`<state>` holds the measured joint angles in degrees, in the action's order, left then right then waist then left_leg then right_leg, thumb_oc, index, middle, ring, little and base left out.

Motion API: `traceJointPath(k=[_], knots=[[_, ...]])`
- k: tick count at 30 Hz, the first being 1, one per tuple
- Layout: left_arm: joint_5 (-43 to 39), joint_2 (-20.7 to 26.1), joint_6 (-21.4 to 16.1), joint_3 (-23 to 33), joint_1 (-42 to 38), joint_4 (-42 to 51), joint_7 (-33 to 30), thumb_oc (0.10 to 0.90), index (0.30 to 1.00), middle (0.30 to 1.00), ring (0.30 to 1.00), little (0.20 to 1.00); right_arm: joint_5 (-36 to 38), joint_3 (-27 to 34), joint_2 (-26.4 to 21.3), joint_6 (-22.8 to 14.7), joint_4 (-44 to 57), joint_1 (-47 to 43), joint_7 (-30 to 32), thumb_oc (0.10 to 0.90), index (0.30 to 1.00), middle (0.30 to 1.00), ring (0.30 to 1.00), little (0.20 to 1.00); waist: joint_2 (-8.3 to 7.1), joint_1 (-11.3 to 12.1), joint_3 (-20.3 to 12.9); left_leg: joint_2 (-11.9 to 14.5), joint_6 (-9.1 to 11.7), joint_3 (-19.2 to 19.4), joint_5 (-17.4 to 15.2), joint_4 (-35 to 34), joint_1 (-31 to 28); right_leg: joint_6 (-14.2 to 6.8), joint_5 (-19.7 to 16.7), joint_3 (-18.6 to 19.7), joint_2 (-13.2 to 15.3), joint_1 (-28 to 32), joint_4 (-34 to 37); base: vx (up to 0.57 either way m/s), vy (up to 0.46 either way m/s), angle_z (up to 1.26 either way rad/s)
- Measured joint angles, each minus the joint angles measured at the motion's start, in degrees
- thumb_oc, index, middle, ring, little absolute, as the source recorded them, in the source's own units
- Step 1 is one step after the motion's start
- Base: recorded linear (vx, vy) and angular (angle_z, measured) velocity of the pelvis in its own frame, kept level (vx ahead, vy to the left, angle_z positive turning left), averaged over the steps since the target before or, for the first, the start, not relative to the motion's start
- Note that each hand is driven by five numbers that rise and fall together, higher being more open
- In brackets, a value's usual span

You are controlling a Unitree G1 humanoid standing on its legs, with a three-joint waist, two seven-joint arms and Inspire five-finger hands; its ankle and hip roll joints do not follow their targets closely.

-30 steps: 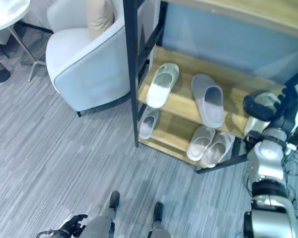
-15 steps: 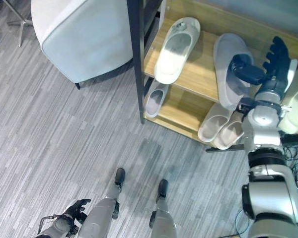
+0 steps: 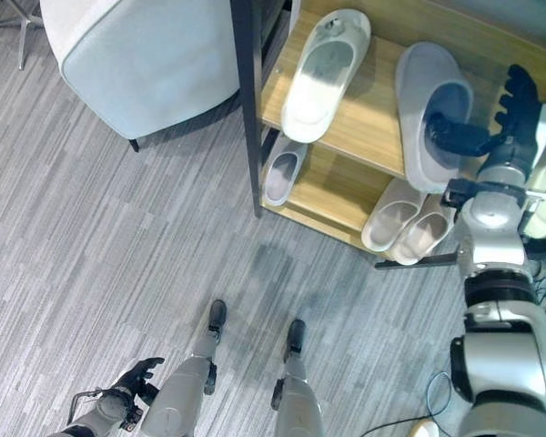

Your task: Arrange the slippers neatly on the shoe rack.

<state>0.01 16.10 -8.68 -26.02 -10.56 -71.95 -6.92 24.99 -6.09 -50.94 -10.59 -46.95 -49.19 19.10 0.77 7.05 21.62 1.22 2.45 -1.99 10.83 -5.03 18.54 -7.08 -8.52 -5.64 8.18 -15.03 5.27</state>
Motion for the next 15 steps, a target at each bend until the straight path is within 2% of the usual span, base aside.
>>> traceJointPath(k=[8,9,10,15], knots=[[0.0,0.0,0.0,-0.2,-0.4,0.0,0.0,0.8,0.9,0.9,0.9,0.9,-1.1,-1.3,0.0,0.0,0.2,-3.8,1.4,0.8,0.9,0.9,0.9,0.9,-0.04,0.5,0.0,-0.1,0.0,-0.3,0.0,0.0,0.5,0.0,0.0,-0.4,0.0,-0.3,0.0,0.0,0.005,0.01],[0.0,0.1,0.0,-0.2,-0.4,0.0,0.0,0.8,0.9,0.9,0.9,0.9,-1.6,-2.0,0.0,0.0,0.2,-4.1,1.4,0.552,0.528,0.528,0.528,0.528,-0.06,0.7,0.0,-0.2,0.0,-0.3,0.0,0.0,0.5,0.0,0.0,-0.4,0.0,-0.3,0.0,0.0,0.0,0.0],[0.0,0.0,0.0,-0.2,-0.5,-0.1,0.0,0.8,0.9,0.9,0.9,0.9,-2.1,-3.2,0.0,0.0,0.2,-4.5,1.3,0.4,0.3,0.3,0.3,0.3,-0.08,0.7,0.0,-0.2,0.0,-0.3,0.0,0.0,0.5,0.0,0.0,-0.4,0.0,-0.3,0.0,0.0,0.0,0.0],[0.0,0.0,0.0,-0.2,-1.0,-0.1,0.0,0.8,0.9,0.9,0.9,0.9,-2.6,-5.2,0.0,0.6,-0.1,-4.4,0.9,0.4,0.3,0.3,0.3,0.3,-0.17,0.9,0.1,-0.2,0.0,-0.5,0.0,0.0,0.6,0.0,0.0,-0.5,0.0,-0.3,0.0,0.0,0.0,0.0]])
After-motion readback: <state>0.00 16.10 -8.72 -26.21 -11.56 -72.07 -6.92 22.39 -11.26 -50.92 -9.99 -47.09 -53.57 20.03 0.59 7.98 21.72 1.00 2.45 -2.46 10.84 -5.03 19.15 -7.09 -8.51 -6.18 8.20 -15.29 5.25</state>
